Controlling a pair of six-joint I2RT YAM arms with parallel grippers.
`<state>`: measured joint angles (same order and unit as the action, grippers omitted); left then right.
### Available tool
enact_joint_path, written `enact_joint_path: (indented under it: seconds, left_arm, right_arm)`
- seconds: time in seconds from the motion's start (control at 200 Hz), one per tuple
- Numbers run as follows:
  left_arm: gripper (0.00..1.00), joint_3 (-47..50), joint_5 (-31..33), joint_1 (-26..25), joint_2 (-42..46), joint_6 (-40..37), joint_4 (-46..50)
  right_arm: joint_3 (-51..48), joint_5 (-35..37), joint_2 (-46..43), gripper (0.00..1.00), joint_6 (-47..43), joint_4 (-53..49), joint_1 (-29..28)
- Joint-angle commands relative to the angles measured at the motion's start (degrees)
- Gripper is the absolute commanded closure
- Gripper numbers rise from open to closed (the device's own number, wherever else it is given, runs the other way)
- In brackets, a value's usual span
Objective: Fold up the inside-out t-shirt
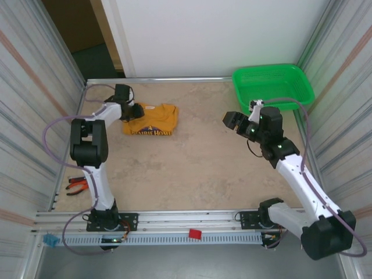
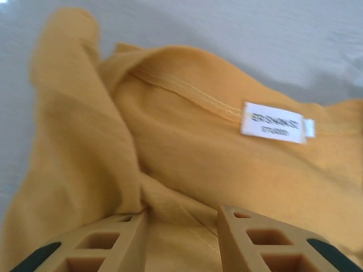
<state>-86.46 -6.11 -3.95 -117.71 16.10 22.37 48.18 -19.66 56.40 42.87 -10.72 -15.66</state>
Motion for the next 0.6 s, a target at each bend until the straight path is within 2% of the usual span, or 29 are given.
enact_joint_path:
  seconds: [0.0, 0.045, 0.125, 0.225, 0.386, 0.411, 0.451, 0.466, 0.486, 0.496, 0.506, 0.596]
  left_arm:
    - [0.63, -7.43, 4.37, 1.42, -5.16, -5.12, 13.50]
    - [0.63, -9.07, 3.07, 2.03, -5.84, -5.83, 14.21]
    - [0.61, -6.92, 0.55, 2.12, -2.71, -6.67, 9.48]
    - [0.59, -3.45, -3.17, 1.80, 6.27, -6.18, 4.54]
    - [0.54, -0.58, -6.48, -0.13, 19.51, -5.02, 4.27]
    - [0.52, 0.90, -6.81, -0.50, 21.93, -4.67, 3.35]
    - [0.48, 3.91, -6.78, -1.25, 26.04, -4.38, 1.17]
    - [0.44, 5.40, -6.71, -1.52, 27.50, -4.33, 0.31]
    - [0.25, 7.22, -6.52, -1.80, 29.57, -4.30, -0.68]
    - [0.10, 8.13, -6.41, -1.99, 30.57, -4.31, -1.39]
    - [0.04, 9.13, -6.25, -2.13, 31.59, -4.27, -2.07]
    - [0.01, 19.58, -2.29, -3.82, 40.94, -4.80, -10.29]
  right_arm:
    - [-0.72, 1.64, -2.98, 0.34, -0.89, -6.35, 0.80]
    - [-0.65, 1.74, -3.72, 0.33, -1.28, -7.44, 1.10]
    - [0.01, 2.15, -4.65, 0.30, -2.48, -9.53, 1.96]
    - [1.47, 3.36, -5.16, 0.23, -4.30, -11.86, 3.28]
    - [4.13, 4.85, -3.75, 0.10, -7.82, -15.12, 6.52]
    - [4.55, 5.82, -3.48, 0.00, -8.55, -15.61, 6.84]
    - [5.31, 8.41, -2.79, 0.01, -9.62, -16.75, 7.25]
    - [5.65, 9.54, -2.46, 0.01, -9.91, -17.23, 7.41]
    - [6.05, 11.04, -1.94, 0.01, -10.33, -17.74, 7.56]
    - [6.31, 11.86, -1.70, 0.01, -10.46, -17.99, 7.70]
    - [6.48, 12.77, -1.42, 0.01, -10.69, -18.19, 7.80]
    - [6.15, 22.21, -0.06, 0.01, -12.30, -16.99, 7.90]
